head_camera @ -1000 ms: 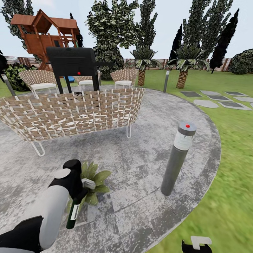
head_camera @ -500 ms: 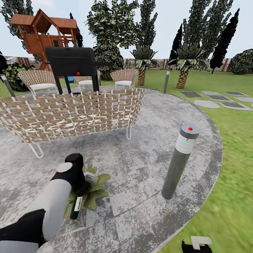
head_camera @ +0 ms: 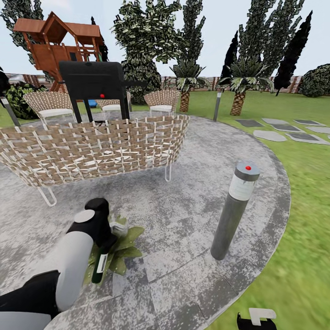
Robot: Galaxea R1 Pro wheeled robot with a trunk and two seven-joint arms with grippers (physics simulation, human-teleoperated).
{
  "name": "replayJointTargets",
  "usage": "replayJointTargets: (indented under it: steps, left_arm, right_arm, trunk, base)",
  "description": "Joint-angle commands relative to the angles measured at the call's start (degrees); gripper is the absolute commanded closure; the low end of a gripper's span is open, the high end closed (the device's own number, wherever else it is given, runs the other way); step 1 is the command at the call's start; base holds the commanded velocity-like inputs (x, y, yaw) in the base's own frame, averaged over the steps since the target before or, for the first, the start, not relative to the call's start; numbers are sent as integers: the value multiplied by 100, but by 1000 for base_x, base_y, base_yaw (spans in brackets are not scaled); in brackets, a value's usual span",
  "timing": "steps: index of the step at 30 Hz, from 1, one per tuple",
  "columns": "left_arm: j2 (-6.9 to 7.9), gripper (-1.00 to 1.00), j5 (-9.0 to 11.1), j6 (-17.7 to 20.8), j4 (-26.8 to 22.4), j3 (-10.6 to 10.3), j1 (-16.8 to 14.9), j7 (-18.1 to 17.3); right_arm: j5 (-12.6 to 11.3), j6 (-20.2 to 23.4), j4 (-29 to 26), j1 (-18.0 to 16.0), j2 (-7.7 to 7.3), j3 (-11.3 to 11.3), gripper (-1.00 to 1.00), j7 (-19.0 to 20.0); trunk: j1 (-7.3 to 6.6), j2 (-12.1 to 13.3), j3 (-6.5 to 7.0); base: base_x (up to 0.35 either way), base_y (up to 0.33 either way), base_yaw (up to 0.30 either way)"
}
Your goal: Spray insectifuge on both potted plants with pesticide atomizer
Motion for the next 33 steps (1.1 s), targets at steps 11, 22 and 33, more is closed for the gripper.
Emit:
replayJointTargets:
  steps: [11, 22, 33]
  left_arm:
    - [-169, 100, -53, 69, 34, 24, 85, -46]
    - [171, 100, -61, 60, 4, 34, 226, -46]
    - [151, 100, -61, 59, -5, 47, 261, -46]
  right_arm:
    - [60, -20, 8, -5, 2, -43, -100, -14]
    - [64, -20, 8, -5, 2, -39, -100, -14]
    - [64, -20, 8, -5, 2, -41, -100, -14]
  trunk:
    - [-1, -2, -5]
    - [-1, -2, -5]
    - [-1, -2, -5]
  base:
    - [0, 0, 0]
    - [0, 0, 0]
    - [-175, 66, 0]
